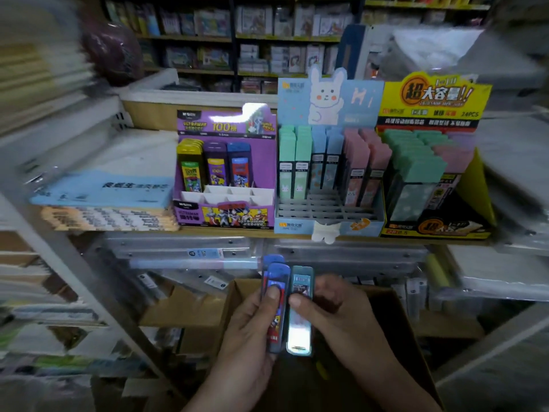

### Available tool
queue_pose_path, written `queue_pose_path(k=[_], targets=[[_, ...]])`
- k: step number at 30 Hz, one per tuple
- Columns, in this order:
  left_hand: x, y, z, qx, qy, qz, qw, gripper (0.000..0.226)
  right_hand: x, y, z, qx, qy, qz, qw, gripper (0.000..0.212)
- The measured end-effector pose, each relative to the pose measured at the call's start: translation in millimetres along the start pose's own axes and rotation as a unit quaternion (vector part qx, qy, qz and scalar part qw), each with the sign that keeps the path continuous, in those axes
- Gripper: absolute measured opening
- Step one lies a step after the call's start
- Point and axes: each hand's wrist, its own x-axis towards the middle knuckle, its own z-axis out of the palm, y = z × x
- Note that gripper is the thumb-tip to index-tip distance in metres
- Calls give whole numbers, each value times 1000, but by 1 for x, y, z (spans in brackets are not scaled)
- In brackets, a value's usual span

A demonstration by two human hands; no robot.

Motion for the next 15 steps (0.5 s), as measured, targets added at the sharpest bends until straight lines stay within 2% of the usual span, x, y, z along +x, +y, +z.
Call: queue_pose_path(k=[4, 9, 13, 15], targets=[[-3, 26, -7, 16, -5, 47, 999, 29, 3, -27, 10, 32, -28, -14, 999, 12], [-10, 56, -17, 78, 4, 116, 990, 43, 4, -56, 27, 108, -75, -15, 991, 15], [-13, 79, -27, 93, 10, 146, 985, 28, 11, -68, 36, 55, -61, -64, 995, 20], [-13, 89, -29, 80, 2, 163, 983, 27, 14, -72, 40, 38, -61, -60, 996, 22]])
